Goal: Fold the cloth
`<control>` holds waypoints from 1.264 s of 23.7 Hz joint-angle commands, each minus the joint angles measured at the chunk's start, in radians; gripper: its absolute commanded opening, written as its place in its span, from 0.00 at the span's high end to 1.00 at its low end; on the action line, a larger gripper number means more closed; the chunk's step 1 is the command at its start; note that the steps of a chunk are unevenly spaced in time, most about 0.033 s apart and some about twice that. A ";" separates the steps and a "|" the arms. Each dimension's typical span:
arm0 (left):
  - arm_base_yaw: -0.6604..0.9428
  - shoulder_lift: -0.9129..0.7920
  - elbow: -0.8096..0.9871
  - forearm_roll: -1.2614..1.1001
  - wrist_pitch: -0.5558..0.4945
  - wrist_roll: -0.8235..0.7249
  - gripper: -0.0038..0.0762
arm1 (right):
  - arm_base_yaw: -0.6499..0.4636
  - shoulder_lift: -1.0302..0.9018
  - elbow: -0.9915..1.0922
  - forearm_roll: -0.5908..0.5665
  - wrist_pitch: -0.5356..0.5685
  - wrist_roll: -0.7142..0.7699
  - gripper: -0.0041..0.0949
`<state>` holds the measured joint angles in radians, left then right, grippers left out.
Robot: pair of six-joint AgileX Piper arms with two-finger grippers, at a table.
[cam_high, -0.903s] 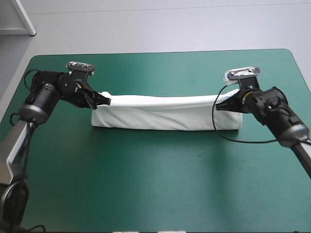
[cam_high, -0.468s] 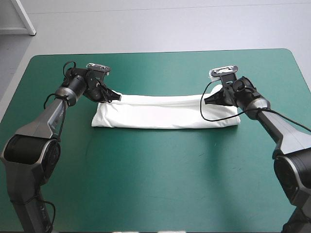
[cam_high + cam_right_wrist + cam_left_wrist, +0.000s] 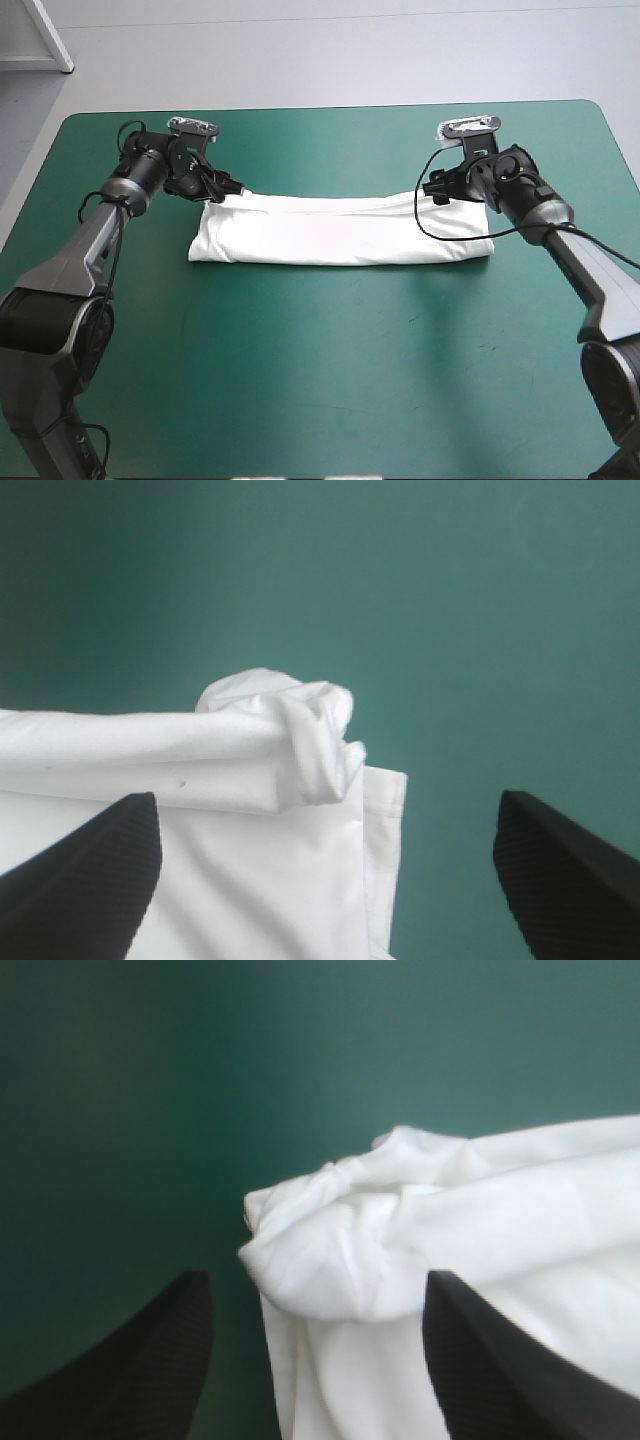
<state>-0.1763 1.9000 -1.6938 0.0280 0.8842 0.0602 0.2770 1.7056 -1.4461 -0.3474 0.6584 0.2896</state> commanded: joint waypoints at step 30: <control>-0.345 0.160 -0.014 -0.275 -0.050 0.036 0.96 | -0.278 0.020 0.124 0.601 0.039 -0.448 0.15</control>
<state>-0.5004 2.0870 -1.6941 -0.2253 0.8385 0.1142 0.0080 1.7226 -1.2888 0.2155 0.7568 -0.1331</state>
